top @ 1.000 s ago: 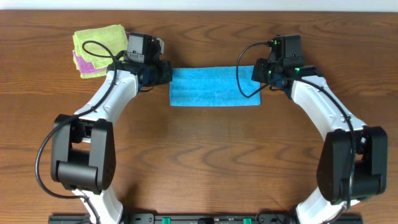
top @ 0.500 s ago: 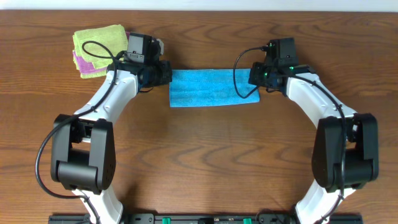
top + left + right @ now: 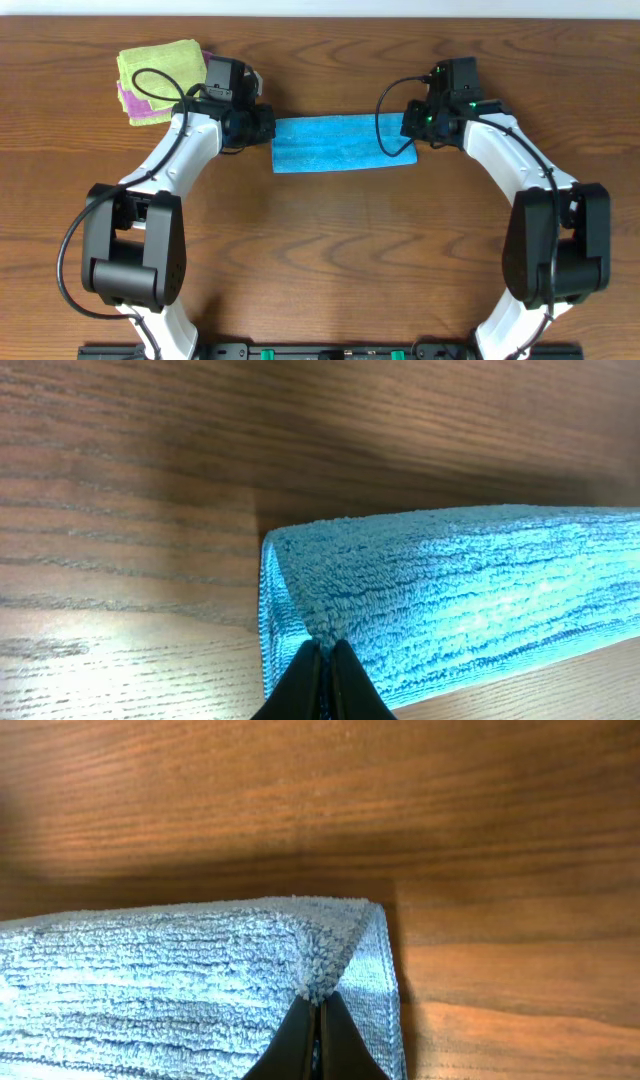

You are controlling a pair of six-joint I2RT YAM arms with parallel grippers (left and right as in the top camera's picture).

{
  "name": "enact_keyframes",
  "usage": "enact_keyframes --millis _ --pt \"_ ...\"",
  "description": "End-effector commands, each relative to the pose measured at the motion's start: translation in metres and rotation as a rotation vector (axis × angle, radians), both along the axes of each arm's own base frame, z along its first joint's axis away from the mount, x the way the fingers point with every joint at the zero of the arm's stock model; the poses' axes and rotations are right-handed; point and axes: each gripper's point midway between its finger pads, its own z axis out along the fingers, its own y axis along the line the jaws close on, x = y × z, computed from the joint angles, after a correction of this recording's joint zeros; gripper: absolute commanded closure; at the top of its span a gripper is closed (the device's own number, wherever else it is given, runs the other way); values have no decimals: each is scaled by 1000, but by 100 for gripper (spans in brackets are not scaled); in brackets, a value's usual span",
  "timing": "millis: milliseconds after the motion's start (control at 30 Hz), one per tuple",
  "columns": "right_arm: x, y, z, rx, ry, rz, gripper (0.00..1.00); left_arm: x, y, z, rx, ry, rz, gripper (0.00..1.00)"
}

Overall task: Fold the cloth
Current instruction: 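Lay the folded edge down at the far side with both grippers, then open both grippers and release the folded cloth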

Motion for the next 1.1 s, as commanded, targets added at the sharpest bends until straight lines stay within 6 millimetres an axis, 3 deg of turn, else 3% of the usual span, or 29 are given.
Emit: enact_keyframes --millis 0,300,1067 --pt "0 8 7 14 -5 29 98 5 6 2 24 -11 5 94" --pt "-19 10 -1 0 75 39 98 -5 8 -3 33 38 4 94" --pt "-35 -2 -10 -61 148 16 98 -31 6 -12 47 155 12 94"
